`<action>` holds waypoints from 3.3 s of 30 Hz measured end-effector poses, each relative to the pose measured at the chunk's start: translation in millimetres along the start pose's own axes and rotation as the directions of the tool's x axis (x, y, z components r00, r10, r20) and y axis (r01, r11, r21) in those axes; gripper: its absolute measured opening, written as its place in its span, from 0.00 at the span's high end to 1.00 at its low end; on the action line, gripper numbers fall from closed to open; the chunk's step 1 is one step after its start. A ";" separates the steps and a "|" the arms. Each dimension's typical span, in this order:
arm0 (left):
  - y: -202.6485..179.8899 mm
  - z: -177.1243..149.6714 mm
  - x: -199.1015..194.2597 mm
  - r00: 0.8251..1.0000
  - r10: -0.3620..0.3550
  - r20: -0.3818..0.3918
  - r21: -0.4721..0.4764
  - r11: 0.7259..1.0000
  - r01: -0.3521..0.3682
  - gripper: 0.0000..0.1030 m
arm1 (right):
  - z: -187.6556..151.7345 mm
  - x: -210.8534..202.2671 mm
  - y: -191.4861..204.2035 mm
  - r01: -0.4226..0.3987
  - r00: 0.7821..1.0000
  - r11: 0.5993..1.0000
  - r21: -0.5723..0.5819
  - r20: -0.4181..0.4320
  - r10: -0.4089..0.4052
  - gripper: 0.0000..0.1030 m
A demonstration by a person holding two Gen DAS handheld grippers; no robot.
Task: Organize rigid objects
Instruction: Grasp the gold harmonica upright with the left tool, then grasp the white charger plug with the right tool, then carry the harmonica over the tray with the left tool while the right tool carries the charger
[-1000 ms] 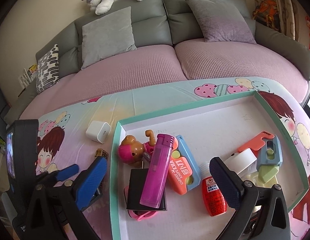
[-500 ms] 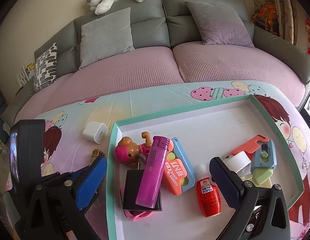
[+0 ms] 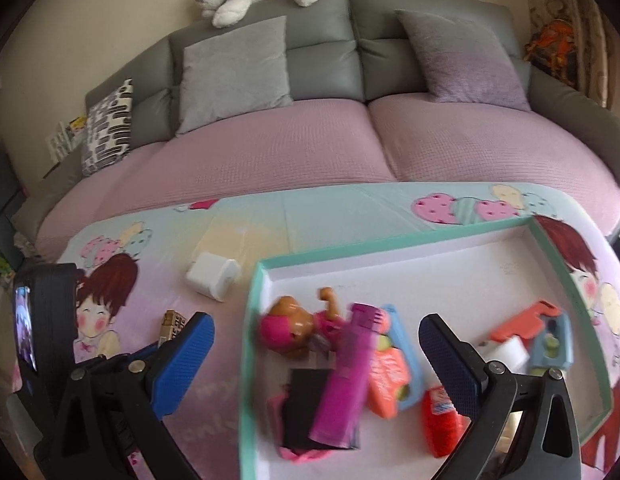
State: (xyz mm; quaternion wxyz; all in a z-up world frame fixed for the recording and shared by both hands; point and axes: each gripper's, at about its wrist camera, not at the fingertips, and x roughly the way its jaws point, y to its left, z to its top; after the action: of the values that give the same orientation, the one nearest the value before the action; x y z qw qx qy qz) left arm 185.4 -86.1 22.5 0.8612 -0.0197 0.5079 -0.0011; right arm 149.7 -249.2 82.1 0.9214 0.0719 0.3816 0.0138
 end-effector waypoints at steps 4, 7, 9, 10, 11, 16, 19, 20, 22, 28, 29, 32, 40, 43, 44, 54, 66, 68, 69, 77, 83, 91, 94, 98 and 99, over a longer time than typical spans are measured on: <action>21.0 -0.9 -2.0 0.999 0.035 0.005 -0.054 0.998 -0.035 0.85 | 8.3 10.9 21.3 -0.025 1.000 0.998 -0.052 -0.001 0.025 0.00; 34.4 -2.4 -3.4 0.998 0.054 0.007 -0.091 0.994 -0.053 0.85 | 17.3 15.8 36.0 -0.072 0.997 0.995 -0.071 0.005 0.072 0.00; 42.0 -2.6 -2.4 0.998 0.059 0.007 -0.113 0.992 -0.057 0.85 | 22.4 20.5 45.9 -0.100 0.995 0.992 -0.080 0.005 0.100 0.00; 45.5 -3.4 -2.6 0.998 0.059 0.007 -0.123 0.991 -0.057 0.85 | 24.4 23.8 50.7 -0.114 0.993 0.990 -0.085 0.003 0.115 0.00; 49.2 -3.1 -1.5 0.998 0.057 0.007 -0.136 0.989 -0.056 0.85 | 26.1 27.9 55.4 -0.124 0.992 0.988 -0.089 -0.003 0.124 0.00; 64.9 -6.1 -3.6 0.998 0.069 0.008 -0.180 0.981 -0.066 0.85 | 28.3 54.2 77.2 -0.139 0.989 0.984 -0.115 -0.058 0.133 0.06; 70.7 -6.7 -4.0 0.998 0.061 0.010 -0.199 0.978 -0.058 0.85 | 27.2 69.9 87.9 -0.146 0.987 0.980 -0.136 -0.086 0.135 0.09; 71.9 -6.5 -3.5 0.998 0.060 0.010 -0.202 0.978 -0.057 0.85 | 26.6 75.3 89.8 -0.143 0.987 0.980 -0.141 -0.095 0.130 0.10; 74.0 -6.8 -3.2 0.998 0.054 0.011 -0.209 0.977 -0.051 0.85 | 25.0 86.6 92.2 -0.126 0.988 0.982 -0.145 -0.113 0.110 0.14; 77.7 -7.0 -3.0 0.999 0.050 0.014 -0.223 0.974 -0.045 0.85 | 20.9 112.2 94.4 -0.086 0.987 0.984 -0.153 -0.151 0.062 0.22; 77.9 -6.9 -3.0 0.999 0.048 0.014 -0.225 0.973 -0.044 0.85 | 20.7 115.4 95.2 -0.082 0.986 0.984 -0.155 -0.158 0.058 0.22; 77.7 -6.4 -3.0 0.999 0.048 0.013 -0.227 0.973 -0.043 0.85 | 19.8 121.6 96.6 -0.064 0.987 0.984 -0.167 -0.157 0.037 0.23; 77.0 -6.1 -0.2 0.999 0.052 0.003 -0.221 0.974 -0.050 0.85 | 19.6 131.1 100.7 -0.045 0.985 0.982 -0.185 -0.171 0.012 0.34; 75.3 -5.8 1.4 0.998 0.063 0.001 -0.215 0.975 -0.061 0.85 | 19.5 133.4 99.5 -0.026 0.986 0.981 -0.193 -0.169 -0.007 0.44; 74.7 -5.6 2.2 0.998 0.067 0.000 -0.212 0.975 -0.065 0.85 | 19.4 133.9 99.7 -0.026 0.986 0.980 -0.196 -0.169 -0.008 0.44; 80.5 -4.0 -8.6 0.997 0.067 0.046 -0.246 0.968 -0.054 0.85 | 14.0 109.0 86.3 -0.077 0.987 0.990 -0.117 -0.147 0.059 0.46; 70.9 -4.4 -58.1 0.985 0.064 0.161 -0.221 0.975 -0.027 0.85 | -5.8 21.7 54.5 -0.112 0.994 0.993 -0.043 -0.014 0.111 0.46; 66.6 -6.4 -66.8 0.982 0.052 0.180 -0.210 0.978 -0.014 0.85 | -12.5 7.4 44.0 -0.097 0.995 0.995 -0.025 -0.001 0.097 0.46; 62.9 -7.5 -70.8 0.981 0.046 0.187 -0.200 0.980 -0.008 0.85 | -15.9 0.3 39.0 -0.080 0.997 0.996 -0.023 0.005 0.081 0.46; 6.5 -20.6 -90.8 0.975 -0.048 0.215 -0.047 0.997 0.059 0.85 | -44.4 -45.9 0.2 0.046 0.999 0.999 -0.006 0.015 -0.046 0.46; -31.4 -31.0 -103.8 0.971 -0.088 0.221 0.051 0.996 0.079 0.85 | -63.1 -63.3 -42.6 0.138 0.990 0.988 0.063 -0.022 -0.137 0.46; -69.1 -48.3 -103.2 0.974 -0.149 0.172 0.133 0.983 0.127 0.85 | -79.8 -63.3 -79.2 0.152 0.987 0.980 0.131 -0.062 -0.145 0.46; -84.5 -53.9 -98.7 0.975 -0.171 0.145 0.162 0.976 0.147 0.85 | -81.7 -61.0 -84.2 0.149 0.988 0.980 0.132 -0.070 -0.141 0.46; -104.4 -59.0 -90.6 0.977 -0.182 0.109 0.208 0.966 0.157 0.85 | -82.1 -59.4 -90.5 0.142 0.988 0.980 0.136 -0.076 -0.133 0.45; -107.5 -60.4 -89.2 0.978 -0.184 0.101 0.216 0.963 0.159 0.85 | -81.9 -59.2 -91.4 0.135 0.989 0.981 0.139 -0.076 -0.125 0.45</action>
State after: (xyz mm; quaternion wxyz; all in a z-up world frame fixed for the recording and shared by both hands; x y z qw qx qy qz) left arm 91.3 -193.5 75.1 0.8841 0.0262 0.4488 -0.1274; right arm 47.3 -334.4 53.3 0.8994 0.1127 0.4162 -0.0718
